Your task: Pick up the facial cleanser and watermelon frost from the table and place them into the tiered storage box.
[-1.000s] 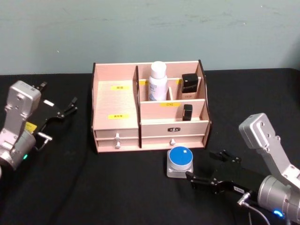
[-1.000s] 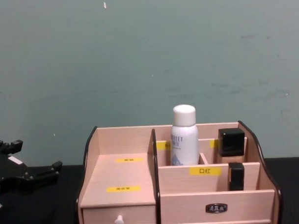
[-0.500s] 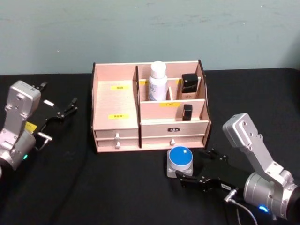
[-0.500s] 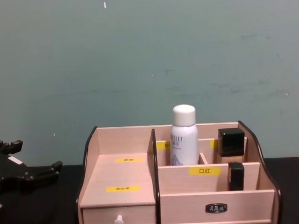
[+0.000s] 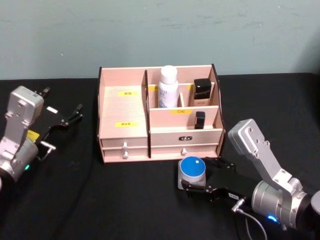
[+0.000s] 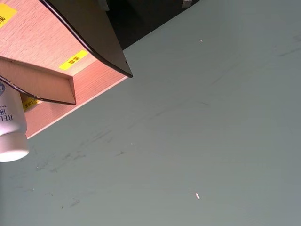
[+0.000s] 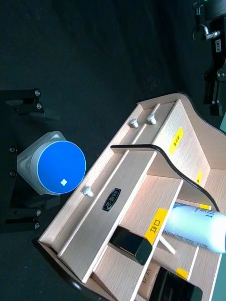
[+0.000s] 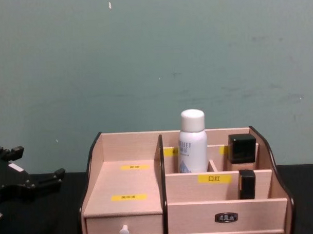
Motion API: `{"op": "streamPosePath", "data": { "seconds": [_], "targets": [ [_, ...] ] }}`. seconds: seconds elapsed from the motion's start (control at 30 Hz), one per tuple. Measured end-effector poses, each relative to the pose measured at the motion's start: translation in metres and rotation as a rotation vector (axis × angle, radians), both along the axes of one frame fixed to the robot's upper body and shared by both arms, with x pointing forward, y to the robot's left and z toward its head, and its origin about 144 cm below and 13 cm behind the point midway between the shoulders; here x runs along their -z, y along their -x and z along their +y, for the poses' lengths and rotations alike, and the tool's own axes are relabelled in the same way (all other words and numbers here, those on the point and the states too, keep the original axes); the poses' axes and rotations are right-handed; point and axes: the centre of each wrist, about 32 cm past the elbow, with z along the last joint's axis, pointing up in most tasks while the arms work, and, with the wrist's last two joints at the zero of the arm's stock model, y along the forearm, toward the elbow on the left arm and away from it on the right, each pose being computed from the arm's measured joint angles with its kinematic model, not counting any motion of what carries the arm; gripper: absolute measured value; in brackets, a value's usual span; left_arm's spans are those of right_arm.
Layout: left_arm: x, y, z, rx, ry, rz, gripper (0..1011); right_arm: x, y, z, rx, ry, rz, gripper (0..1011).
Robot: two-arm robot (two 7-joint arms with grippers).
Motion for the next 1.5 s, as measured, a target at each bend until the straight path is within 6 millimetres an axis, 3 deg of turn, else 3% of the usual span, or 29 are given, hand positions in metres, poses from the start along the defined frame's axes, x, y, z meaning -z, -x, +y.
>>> {"op": "streamPosePath", "data": {
  "seconds": [1.5],
  "targets": [
    [0.000,0.000,0.000,0.000,0.000,0.000,1001,0.009,-0.012,0.006,-0.005,0.012,0.000,1000]
  ]
}}
